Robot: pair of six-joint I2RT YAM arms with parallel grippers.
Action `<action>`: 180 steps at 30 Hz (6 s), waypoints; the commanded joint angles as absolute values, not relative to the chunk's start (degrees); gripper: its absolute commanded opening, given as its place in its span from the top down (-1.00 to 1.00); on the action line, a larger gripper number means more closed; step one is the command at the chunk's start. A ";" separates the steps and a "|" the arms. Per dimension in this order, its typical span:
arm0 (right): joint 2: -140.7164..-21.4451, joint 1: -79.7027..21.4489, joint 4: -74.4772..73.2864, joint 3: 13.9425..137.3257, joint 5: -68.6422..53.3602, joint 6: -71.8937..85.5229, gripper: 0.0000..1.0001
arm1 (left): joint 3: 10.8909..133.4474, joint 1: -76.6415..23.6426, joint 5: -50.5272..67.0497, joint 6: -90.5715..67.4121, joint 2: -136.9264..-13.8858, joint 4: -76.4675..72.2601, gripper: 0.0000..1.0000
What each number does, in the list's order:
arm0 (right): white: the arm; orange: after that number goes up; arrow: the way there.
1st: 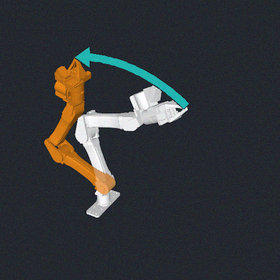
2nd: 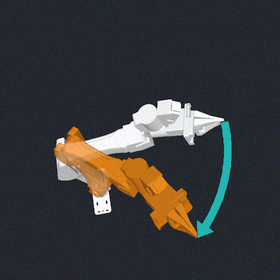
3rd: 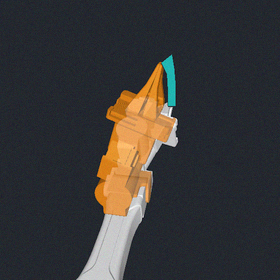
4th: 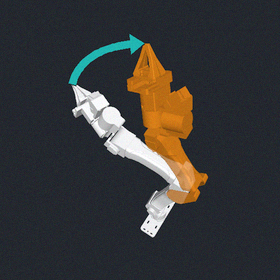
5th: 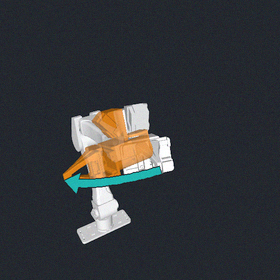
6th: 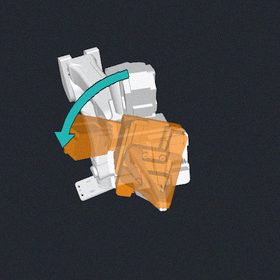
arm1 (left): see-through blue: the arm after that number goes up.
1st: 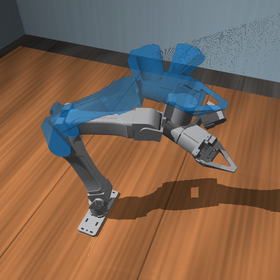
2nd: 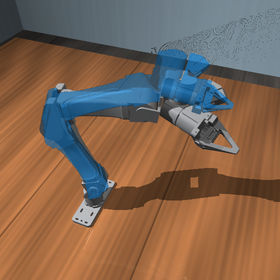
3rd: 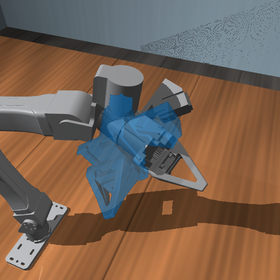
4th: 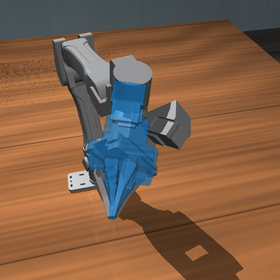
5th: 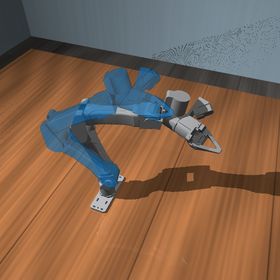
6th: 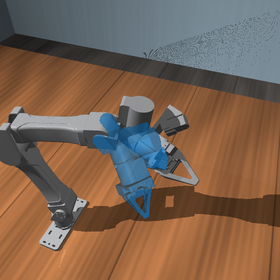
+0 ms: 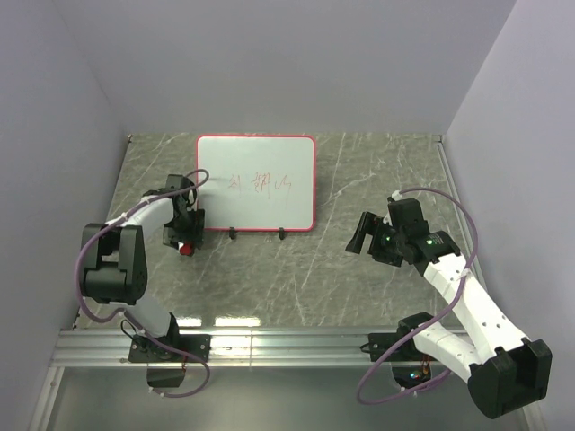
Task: Erase the whiteboard
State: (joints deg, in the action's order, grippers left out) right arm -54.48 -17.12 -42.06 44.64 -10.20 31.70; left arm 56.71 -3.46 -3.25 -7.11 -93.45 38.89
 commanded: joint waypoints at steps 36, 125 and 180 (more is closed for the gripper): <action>-74.16 -17.32 -37.62 69.33 -10.46 27.69 -0.93 | 66.58 -7.62 3.09 -28.38 -77.50 28.73 0.99; -116.81 -15.82 -34.01 107.05 -21.53 21.62 1.00 | 86.57 -36.21 -14.71 -27.41 -115.05 15.91 0.99; -123.47 -12.31 -30.59 118.03 -30.23 23.55 -0.44 | 60.04 -30.07 -17.23 -29.36 -102.32 13.36 1.00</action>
